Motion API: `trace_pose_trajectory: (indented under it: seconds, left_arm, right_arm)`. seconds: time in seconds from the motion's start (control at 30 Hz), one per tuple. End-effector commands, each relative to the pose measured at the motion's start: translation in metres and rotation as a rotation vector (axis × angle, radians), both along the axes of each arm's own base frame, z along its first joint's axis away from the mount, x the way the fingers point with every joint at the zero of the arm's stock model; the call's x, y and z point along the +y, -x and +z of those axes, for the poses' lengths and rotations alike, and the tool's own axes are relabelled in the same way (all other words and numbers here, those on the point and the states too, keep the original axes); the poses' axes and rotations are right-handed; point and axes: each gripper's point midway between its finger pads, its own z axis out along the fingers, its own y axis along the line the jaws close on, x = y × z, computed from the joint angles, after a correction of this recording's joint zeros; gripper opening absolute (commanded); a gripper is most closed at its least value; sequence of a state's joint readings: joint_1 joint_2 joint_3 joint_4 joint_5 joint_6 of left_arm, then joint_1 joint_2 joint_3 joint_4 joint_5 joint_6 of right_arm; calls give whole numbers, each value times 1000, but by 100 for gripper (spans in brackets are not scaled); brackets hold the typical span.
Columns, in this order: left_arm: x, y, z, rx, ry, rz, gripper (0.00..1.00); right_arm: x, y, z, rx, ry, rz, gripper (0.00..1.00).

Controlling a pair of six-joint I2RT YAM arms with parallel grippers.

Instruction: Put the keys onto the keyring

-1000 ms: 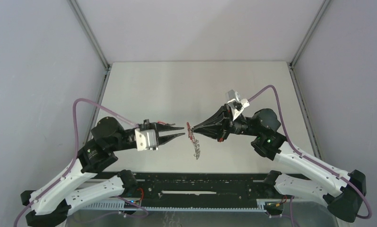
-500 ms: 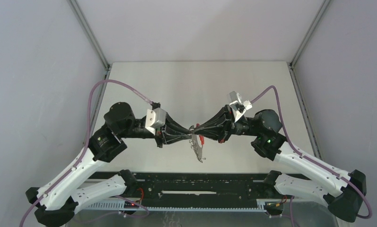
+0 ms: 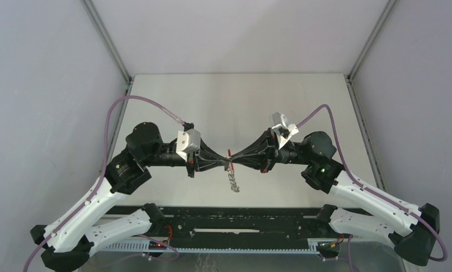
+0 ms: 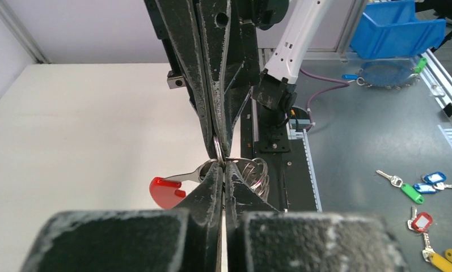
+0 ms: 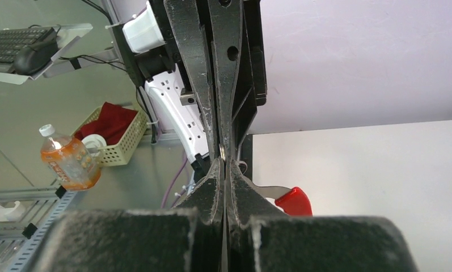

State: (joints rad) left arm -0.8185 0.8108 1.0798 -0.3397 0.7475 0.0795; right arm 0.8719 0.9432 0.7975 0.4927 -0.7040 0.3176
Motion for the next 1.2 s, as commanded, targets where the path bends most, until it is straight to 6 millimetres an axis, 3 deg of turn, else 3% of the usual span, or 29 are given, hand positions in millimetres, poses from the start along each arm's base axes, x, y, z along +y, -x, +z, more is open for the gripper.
trace_pose_trajectory:
  seconds: [0.0,0.17,0.27,0.3,0.4,0.43,0.83,1.0,1.17]
  left_arm:
    - [10,-6,52,-122,118,77,0]
    - [11,-7,51,-120,118,80,0]
    - [12,-8,49,-130,116,89,0]
    - [13,-10,49,-132,115,98,0]
    - [14,-18,44,-134,107,139,0]
    - [14,-22,43,-133,105,160,0]
    - [20,-61,41,-139,97,365,0]
    - [18,-60,43,-128,103,356,0]
    - [18,-58,46,-121,112,350,0]
  right_arm:
    - [-4,-4,6,-31,11,-42,0]
    - [-6,-4,4,-29,23,-50,9]
    - [-7,-7,3,-5,25,-67,26]
    - [-7,-8,4,3,25,-69,34]
    - [-8,-12,1,26,57,-98,96]
    - [-9,-14,0,33,73,-117,99]
    - [4,-23,-28,23,261,-305,100]
    - [19,-33,-43,6,338,-389,100]
    - [29,-48,-46,4,337,-461,97]
